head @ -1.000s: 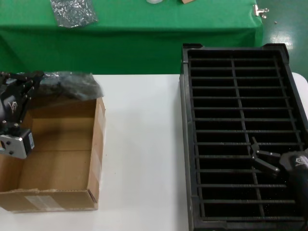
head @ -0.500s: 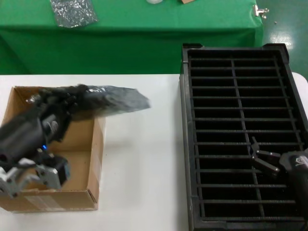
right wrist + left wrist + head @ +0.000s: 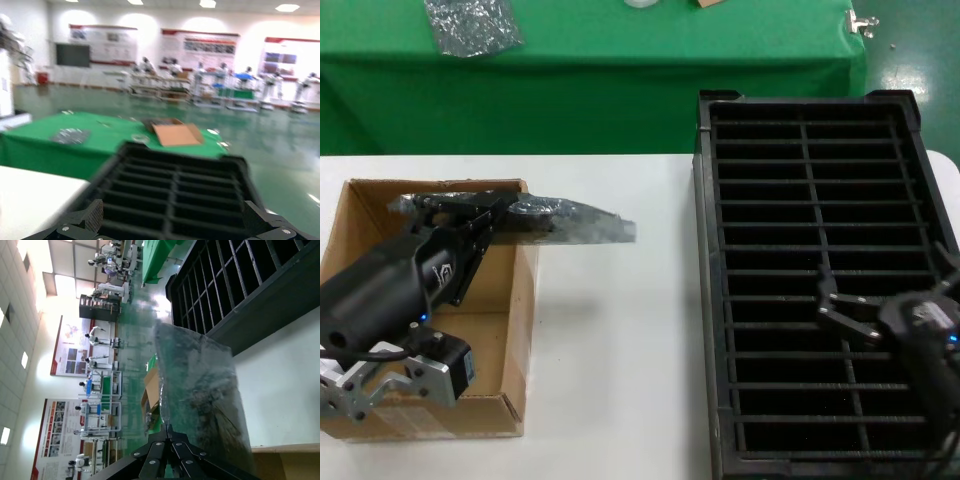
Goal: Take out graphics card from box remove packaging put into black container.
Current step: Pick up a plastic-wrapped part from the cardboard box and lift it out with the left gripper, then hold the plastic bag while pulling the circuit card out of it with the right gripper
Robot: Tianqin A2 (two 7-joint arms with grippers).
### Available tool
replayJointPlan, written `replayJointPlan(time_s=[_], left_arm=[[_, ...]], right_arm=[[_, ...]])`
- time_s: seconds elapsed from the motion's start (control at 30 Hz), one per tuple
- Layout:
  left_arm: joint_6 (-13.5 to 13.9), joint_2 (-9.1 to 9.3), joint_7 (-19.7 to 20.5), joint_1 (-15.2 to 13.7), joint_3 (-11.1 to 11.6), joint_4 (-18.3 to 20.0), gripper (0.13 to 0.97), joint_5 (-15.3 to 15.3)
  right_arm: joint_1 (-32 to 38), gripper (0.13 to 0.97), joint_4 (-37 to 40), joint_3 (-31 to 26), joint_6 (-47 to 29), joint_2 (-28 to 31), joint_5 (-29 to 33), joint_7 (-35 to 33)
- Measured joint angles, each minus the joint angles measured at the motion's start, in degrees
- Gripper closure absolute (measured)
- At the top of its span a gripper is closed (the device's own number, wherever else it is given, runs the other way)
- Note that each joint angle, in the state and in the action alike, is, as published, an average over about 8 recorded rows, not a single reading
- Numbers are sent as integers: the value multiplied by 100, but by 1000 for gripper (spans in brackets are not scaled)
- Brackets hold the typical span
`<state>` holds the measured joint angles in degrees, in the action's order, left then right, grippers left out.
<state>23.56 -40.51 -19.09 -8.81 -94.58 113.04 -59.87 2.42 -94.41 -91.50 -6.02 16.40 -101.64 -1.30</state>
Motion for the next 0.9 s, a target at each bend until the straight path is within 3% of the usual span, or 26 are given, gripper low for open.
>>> replayJointPlan(time_s=[0.27,0.5,0.7,0.9], left_arm=[[0,0,0,0,1,0,958,0],[0,0,0,0,1,0,958,0],[0,0,0,0,1,0,958,0],[0,0,0,0,1,0,958,0]], right_arm=[[230,136,-369,-391,-758,-346,-117,-535],[574,157,-407,-972,-672,-397,215,-399],[907,220,-257,-1331,-398,-526,958,55],[1074,249,-46,-1157,-543,-992,2124,537]])
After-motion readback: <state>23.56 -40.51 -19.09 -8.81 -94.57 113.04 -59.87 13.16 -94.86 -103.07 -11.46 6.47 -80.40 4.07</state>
